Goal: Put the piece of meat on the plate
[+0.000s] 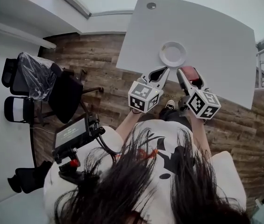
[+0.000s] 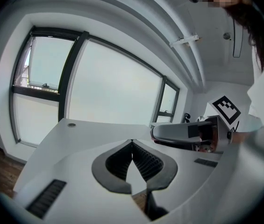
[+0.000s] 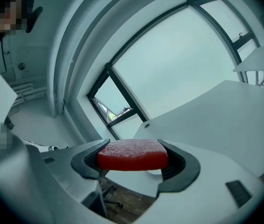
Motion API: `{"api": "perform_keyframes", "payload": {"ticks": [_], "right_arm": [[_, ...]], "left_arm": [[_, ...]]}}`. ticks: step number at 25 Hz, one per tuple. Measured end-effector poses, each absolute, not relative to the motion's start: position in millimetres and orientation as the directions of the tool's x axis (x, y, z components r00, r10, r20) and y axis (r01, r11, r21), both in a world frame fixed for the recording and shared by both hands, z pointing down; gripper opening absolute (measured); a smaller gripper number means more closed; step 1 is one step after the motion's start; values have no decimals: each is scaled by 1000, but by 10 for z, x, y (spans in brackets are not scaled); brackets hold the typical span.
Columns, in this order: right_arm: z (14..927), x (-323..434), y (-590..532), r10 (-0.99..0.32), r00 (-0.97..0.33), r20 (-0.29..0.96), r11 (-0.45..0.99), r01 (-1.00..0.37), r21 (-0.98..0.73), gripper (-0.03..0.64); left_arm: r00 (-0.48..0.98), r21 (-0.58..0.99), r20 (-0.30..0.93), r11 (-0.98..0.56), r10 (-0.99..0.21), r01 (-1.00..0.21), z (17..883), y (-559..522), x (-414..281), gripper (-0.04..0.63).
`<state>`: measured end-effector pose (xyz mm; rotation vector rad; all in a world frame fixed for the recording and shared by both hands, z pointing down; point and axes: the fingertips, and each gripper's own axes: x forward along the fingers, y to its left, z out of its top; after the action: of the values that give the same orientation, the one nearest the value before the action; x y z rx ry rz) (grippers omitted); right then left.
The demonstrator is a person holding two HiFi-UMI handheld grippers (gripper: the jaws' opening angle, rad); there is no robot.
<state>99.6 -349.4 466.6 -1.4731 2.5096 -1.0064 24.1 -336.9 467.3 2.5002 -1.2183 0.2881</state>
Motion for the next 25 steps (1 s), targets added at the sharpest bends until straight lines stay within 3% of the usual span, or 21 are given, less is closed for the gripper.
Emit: {"api": "perform_keyframes", "payload": {"ticks": [15,25], "right_arm": [[5161,968,-3490,-753,-554,355,310,-775,-551,327],[5651,707,-4115,-728,-484,485,277,-855,-438,327]], "left_arm": [[616,211,360,-582,-700,-785,4845,-3383,204,5],[676,230,418,-649,-607,-725,5081,-4226,-42,5]]}}
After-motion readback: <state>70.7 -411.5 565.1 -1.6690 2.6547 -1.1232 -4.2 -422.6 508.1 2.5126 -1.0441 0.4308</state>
